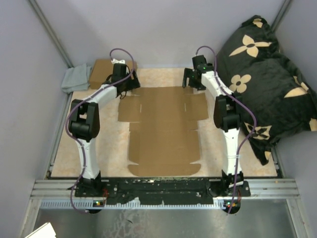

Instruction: Fold the paper box

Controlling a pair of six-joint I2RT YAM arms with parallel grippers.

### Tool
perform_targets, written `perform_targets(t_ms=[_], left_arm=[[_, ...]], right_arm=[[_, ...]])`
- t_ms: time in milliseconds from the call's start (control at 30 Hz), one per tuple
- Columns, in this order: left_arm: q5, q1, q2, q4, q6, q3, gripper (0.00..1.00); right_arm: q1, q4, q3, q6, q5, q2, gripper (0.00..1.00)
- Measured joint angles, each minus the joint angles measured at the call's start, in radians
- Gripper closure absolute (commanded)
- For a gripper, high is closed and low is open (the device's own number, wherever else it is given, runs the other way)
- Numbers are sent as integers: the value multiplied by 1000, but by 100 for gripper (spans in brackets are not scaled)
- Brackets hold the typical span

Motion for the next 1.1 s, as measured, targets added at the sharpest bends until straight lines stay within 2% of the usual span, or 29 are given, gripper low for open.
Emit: perform_targets(t_ms=[167,367,533,767,1100], left_arm=[[18,8,15,9,0,0,14],[44,10,79,6,-4,18,16],[79,10,104,0,-10,19,24],[131,10,107,8,-29,19,41],[166,10,108,54,-47,10,47]], right_arm=[[0,2,78,-1,-1,4,16],[0,-3,82,-2,-1,6,16],[0,-3,79,-7,-2,6,16],[0,5,58,-6,-3,6,16],[0,19,1,-7,-13,6,16]])
